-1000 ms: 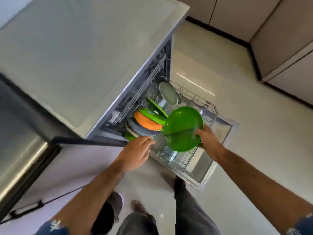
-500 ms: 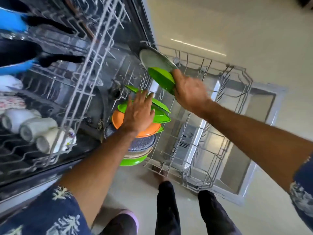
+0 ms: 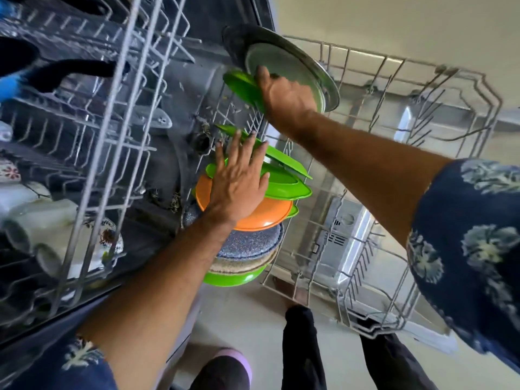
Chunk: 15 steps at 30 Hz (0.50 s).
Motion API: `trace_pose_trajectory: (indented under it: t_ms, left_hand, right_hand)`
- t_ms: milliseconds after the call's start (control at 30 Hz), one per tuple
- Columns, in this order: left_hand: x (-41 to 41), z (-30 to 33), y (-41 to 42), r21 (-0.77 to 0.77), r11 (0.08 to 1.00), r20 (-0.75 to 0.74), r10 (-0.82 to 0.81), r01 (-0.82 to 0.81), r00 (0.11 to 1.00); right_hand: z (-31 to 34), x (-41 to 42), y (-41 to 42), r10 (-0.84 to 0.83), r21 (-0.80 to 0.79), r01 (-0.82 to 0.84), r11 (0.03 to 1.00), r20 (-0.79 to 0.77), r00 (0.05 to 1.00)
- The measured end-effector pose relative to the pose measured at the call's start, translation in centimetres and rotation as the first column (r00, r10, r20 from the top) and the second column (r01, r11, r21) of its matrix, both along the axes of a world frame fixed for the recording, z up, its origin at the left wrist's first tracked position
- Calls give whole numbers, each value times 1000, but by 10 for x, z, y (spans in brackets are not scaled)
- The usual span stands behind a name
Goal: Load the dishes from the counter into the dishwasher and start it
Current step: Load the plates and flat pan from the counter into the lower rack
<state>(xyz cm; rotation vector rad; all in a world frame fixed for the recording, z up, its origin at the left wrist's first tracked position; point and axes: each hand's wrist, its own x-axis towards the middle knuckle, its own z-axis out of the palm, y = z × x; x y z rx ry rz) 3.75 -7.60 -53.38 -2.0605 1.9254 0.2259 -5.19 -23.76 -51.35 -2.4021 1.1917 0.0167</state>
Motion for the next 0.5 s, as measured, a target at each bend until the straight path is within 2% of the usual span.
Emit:
trace_pose_trajectory:
  t_ms: [67, 167, 300, 433, 500]
  left_hand:
    - [1, 0, 2, 1, 1000, -10, 3, -3, 1000]
    - [1, 1, 1, 12, 1000, -28, 9, -8, 1000]
    - [0, 4, -1, 42, 999, -25, 21, -20, 999]
    - [-5, 8, -3, 71, 997, -31, 36, -34, 999]
    - [-8, 11, -3, 82, 996, -36, 37, -34, 999]
  right_hand:
    - [-7, 9, -4, 62, 23, -60, 998, -58, 996]
    - [-18, 7, -4, 91, 59, -88, 994, -67, 994]
    - [-33, -11, 1, 75, 139, -70, 988, -30, 997]
    - [-41, -15, 1, -29, 269, 13, 963, 58, 998]
    - [-42, -21, 0, -22, 311, 6, 950, 47, 999]
